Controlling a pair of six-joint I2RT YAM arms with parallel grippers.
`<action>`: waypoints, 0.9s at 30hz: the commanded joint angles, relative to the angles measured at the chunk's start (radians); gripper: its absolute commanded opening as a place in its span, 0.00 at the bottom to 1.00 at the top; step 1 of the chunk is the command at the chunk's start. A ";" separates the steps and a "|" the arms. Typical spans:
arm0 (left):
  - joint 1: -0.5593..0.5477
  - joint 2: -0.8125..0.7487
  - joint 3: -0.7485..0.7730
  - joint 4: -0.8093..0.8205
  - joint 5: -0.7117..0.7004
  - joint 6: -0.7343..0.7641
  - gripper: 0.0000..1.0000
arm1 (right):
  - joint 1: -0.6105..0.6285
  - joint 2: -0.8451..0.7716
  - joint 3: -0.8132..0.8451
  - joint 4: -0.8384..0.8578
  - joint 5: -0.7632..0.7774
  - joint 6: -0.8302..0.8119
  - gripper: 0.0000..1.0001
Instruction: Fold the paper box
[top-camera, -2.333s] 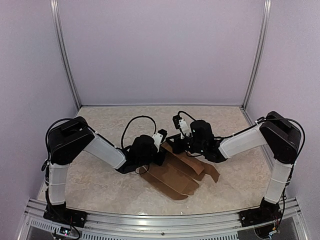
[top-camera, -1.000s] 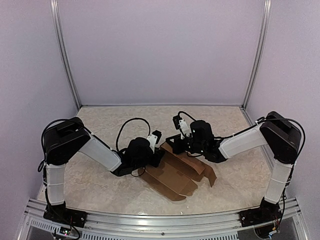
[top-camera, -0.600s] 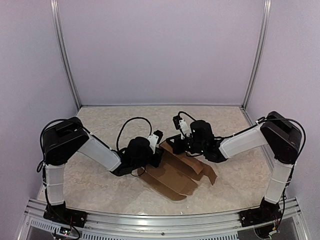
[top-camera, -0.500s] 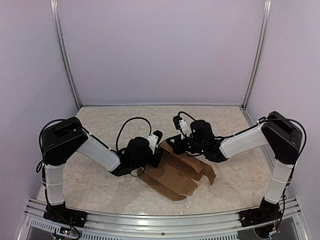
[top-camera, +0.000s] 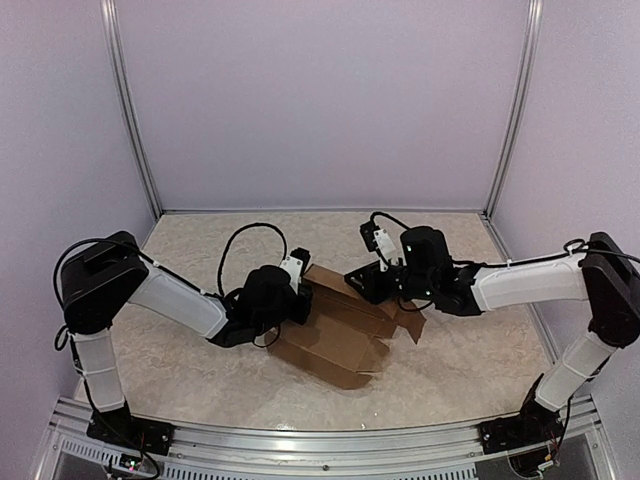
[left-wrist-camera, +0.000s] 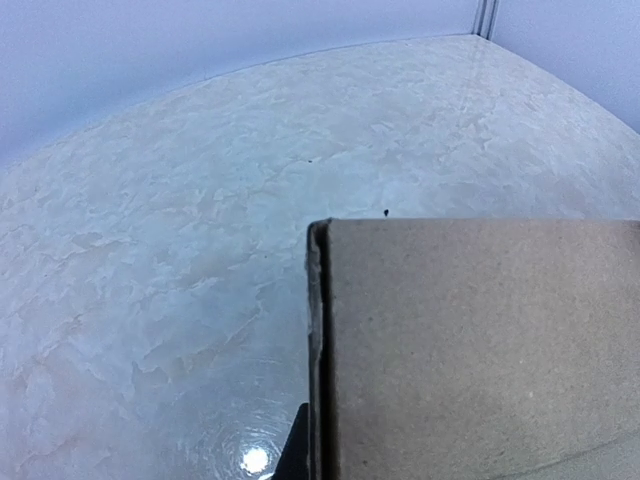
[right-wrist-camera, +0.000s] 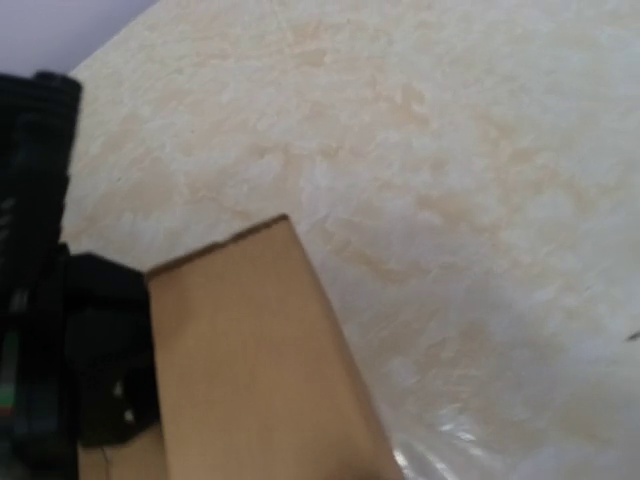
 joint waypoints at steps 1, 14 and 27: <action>0.005 -0.046 -0.002 -0.066 -0.069 -0.042 0.00 | -0.024 -0.116 -0.027 -0.160 0.024 -0.060 0.29; 0.008 -0.069 0.083 -0.357 -0.163 -0.274 0.00 | -0.060 -0.242 -0.013 -0.438 0.085 0.004 0.00; 0.006 -0.084 0.099 -0.423 -0.154 -0.341 0.00 | -0.060 -0.133 0.026 -0.416 0.154 0.056 0.00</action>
